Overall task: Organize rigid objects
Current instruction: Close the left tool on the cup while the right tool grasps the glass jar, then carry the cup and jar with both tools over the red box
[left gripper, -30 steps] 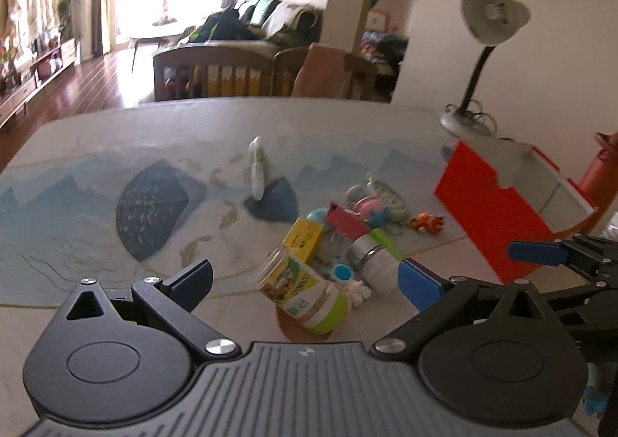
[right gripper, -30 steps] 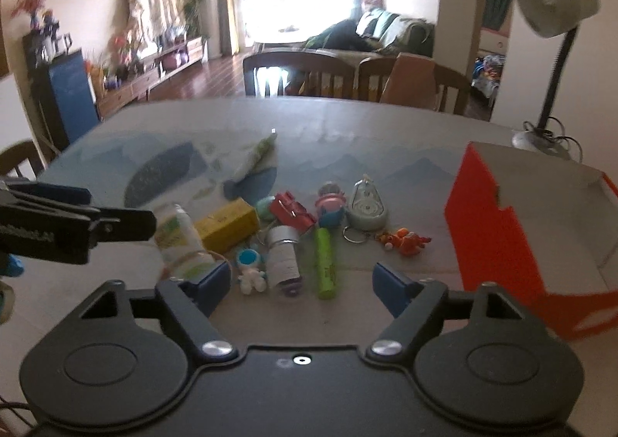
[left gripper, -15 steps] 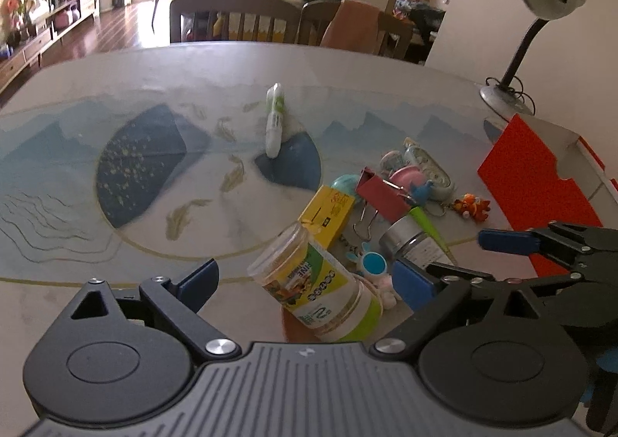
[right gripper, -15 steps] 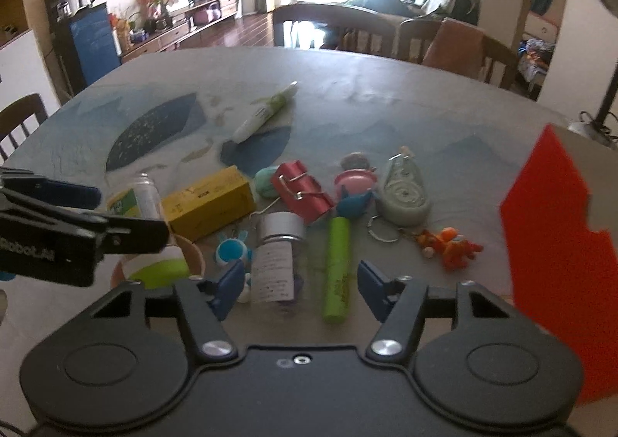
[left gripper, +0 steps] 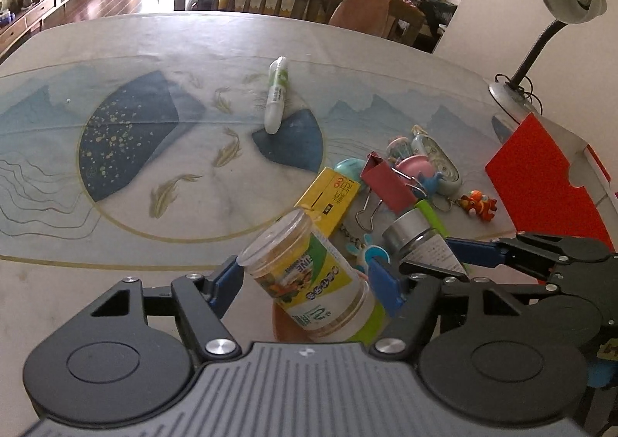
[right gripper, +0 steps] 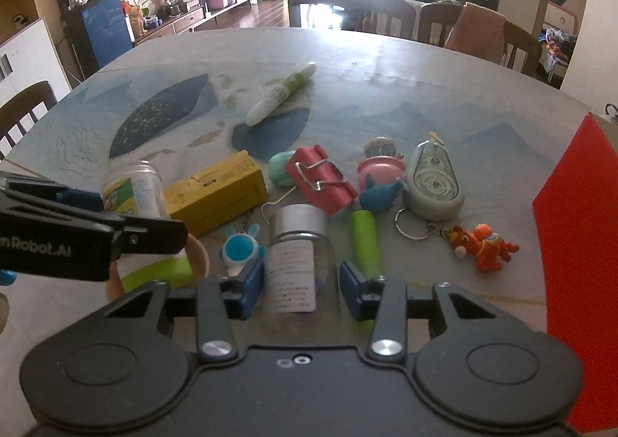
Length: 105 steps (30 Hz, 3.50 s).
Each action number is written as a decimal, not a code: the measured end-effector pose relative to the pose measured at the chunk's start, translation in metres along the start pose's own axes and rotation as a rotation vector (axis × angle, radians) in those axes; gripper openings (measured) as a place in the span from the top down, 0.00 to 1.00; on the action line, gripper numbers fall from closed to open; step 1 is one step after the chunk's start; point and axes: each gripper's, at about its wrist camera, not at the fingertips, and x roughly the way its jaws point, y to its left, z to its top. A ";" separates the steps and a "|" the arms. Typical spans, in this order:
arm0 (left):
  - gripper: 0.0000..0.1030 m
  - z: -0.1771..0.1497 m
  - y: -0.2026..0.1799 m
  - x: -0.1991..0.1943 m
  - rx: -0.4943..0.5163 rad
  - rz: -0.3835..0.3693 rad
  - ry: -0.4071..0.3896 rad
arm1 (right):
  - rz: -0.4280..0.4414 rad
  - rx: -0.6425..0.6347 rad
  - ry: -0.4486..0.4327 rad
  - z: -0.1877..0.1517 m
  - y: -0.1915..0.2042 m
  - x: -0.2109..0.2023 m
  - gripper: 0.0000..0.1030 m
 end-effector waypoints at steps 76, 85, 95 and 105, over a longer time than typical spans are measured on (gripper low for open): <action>0.58 0.085 -0.292 -0.024 0.352 -0.378 0.005 | -0.327 0.230 -0.206 -0.036 -0.219 -0.186 0.61; 0.58 0.085 -0.335 0.046 0.375 -0.323 0.142 | -0.322 0.234 -0.114 -0.044 -0.262 -0.147 0.61; 0.58 0.077 -0.354 0.107 0.399 -0.258 0.276 | -0.312 0.180 -0.053 -0.053 -0.278 -0.124 0.62; 0.58 0.086 -0.357 0.136 0.372 -0.237 0.305 | -0.267 0.184 0.009 -0.054 -0.285 -0.112 0.61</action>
